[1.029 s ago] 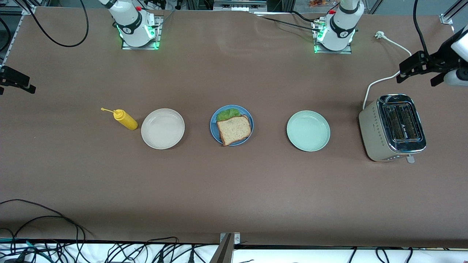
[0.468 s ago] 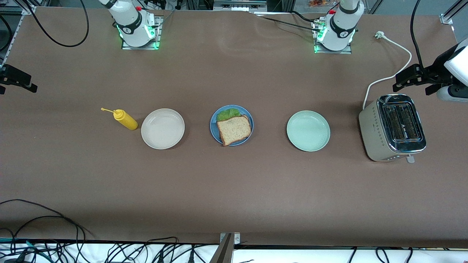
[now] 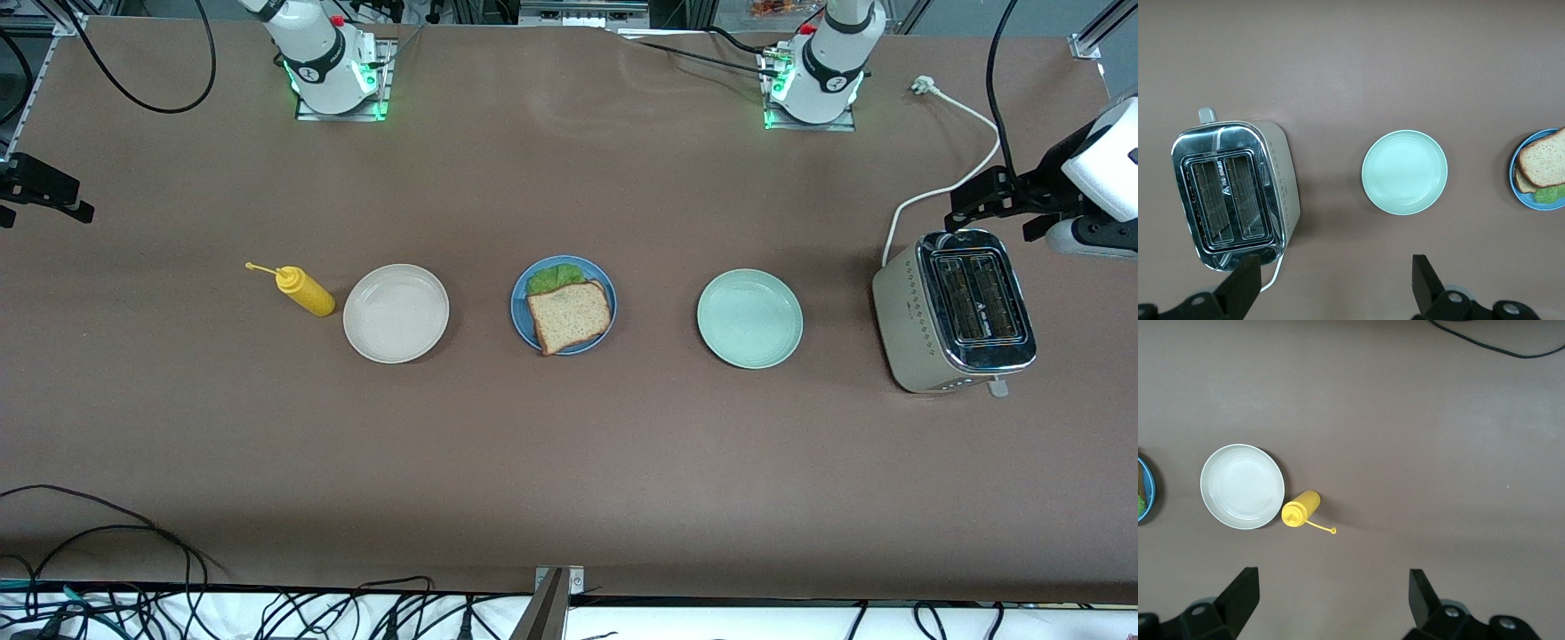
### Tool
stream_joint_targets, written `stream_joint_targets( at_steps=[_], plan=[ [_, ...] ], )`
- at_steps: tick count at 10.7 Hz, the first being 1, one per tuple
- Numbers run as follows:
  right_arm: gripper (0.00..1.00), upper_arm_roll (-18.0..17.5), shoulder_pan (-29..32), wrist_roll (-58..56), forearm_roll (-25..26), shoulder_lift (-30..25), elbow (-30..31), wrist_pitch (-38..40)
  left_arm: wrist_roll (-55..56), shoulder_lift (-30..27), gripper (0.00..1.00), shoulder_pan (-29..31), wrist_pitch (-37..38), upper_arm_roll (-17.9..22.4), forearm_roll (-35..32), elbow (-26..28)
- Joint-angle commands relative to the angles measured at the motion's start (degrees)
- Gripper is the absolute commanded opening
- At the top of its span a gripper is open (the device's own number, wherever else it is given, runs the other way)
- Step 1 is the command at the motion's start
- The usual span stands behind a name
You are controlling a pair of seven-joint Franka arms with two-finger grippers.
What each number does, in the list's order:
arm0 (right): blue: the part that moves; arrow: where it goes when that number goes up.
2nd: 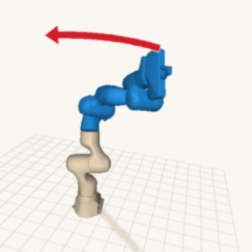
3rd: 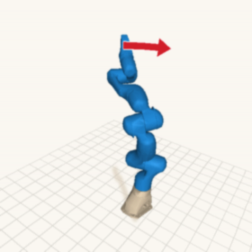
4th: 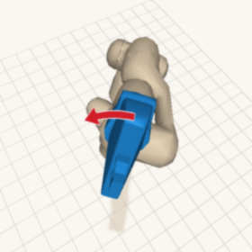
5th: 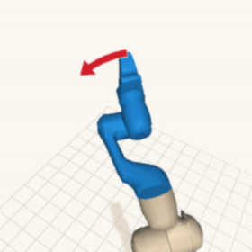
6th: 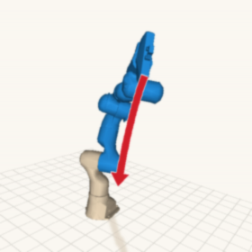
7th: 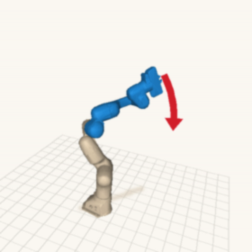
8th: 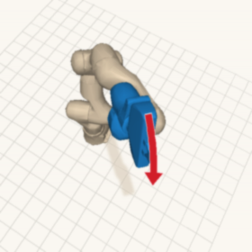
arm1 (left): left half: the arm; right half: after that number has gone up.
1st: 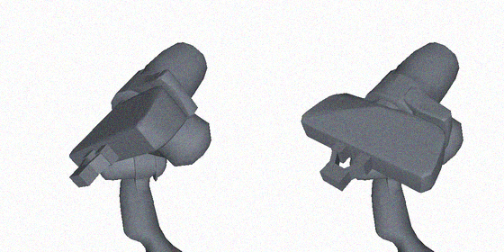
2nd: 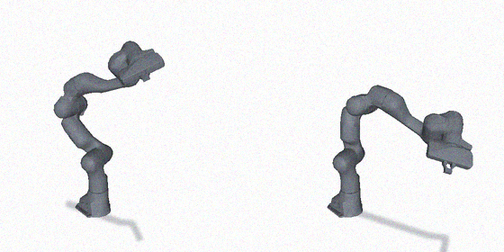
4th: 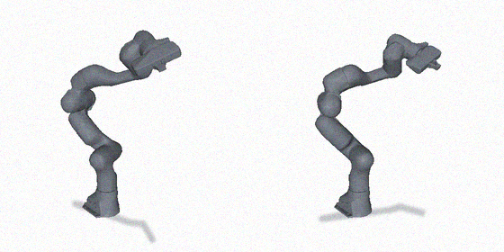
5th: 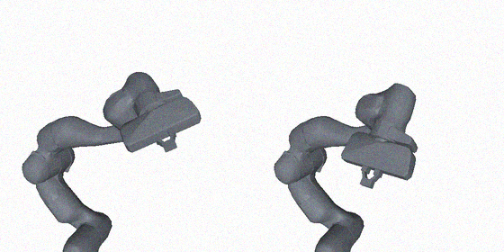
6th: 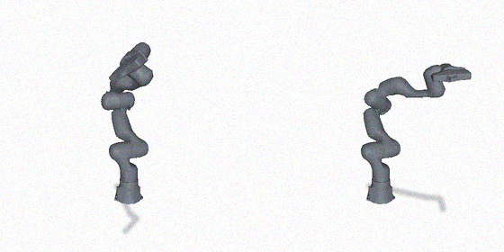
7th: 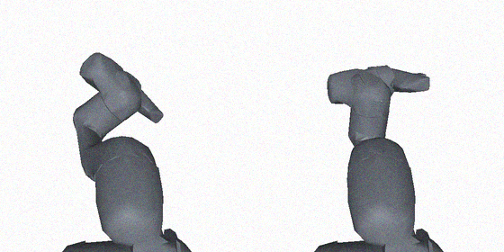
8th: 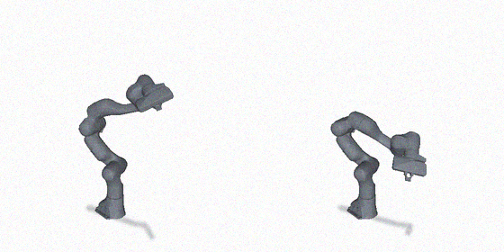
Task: Make sandwich in blue plate with both arms
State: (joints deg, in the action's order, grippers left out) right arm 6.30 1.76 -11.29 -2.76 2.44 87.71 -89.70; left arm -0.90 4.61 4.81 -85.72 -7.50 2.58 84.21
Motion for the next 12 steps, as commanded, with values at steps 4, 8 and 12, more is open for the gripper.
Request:
stream_joint_targets(
  at_steps=[4, 8, 12],
  plan=[
    [1.00, 2.2, -2.3, 0.0, 0.0, -1.6, 1.4, 0.1, -1.2, -6.5, 1.00, -3.4, -6.0, 3.7, 0.1, 10.3],
    [1.00, 2.7, -2.0, 0.0, 0.0, -1.6, 1.0, 0.6, -1.2, -6.1, 1.00, -4.4, -5.8, 4.6, -2.1, 9.7],
    [1.00, 2.6, -2.0, 4.5, 0.6, -1.5, 0.6, 0.6, -1.3, -5.8, 1.00, -4.3, -5.7, 4.8, -2.1, 9.3]
  ],
)
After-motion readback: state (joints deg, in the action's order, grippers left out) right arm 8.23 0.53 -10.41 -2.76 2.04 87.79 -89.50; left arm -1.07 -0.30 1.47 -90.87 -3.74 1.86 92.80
